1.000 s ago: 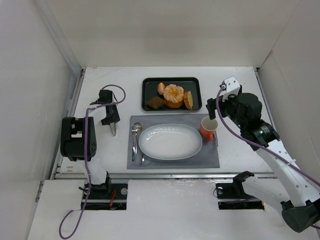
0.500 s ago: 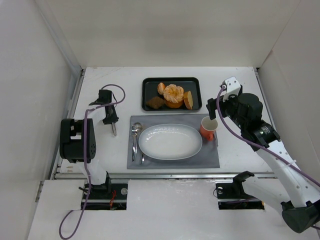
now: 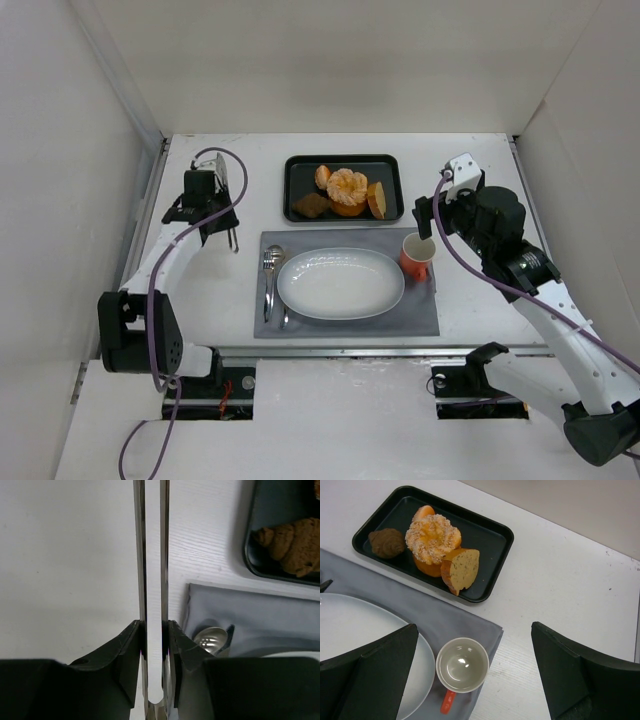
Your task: Place the bread
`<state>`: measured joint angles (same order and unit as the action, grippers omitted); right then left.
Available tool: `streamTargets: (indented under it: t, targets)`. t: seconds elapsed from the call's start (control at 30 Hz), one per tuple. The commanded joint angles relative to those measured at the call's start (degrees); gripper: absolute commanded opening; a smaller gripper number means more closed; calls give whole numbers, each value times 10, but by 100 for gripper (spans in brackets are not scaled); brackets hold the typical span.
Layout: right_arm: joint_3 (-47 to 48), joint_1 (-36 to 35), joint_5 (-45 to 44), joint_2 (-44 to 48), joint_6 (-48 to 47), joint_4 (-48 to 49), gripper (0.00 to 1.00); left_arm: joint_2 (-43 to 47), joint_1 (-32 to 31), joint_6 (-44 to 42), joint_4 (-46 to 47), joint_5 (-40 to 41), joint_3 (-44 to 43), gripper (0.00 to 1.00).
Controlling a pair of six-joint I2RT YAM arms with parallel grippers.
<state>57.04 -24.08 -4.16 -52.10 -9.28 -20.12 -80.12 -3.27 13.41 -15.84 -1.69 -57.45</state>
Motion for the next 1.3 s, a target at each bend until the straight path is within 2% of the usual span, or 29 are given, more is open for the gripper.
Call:
streamTargets:
  t: [0.0,0.33,0.77,0.9,1.03,1.27]
  targets:
    - [11,-4,2,11,-5,20,100,41,-6,9,-10,-26,-11,23]
    - [11,-4,2,16,-5,20,100,80,-6,4,-48,-68,-48,33]
    - [5,-4,-3,16,-10,20,100,97,-56,4,-59,-96,-97,33]
    - [5,-4,-8,11,-10,25,100,70,-89,4,-59,-109,-147,33]
    - [5,-4,-14,11,-10,25,100,6,-127,-8,-59,-109,-212,33]
    - [5,-4,-20,1,-10,25,100,-94,-140,-15,-53,-109,-276,35]
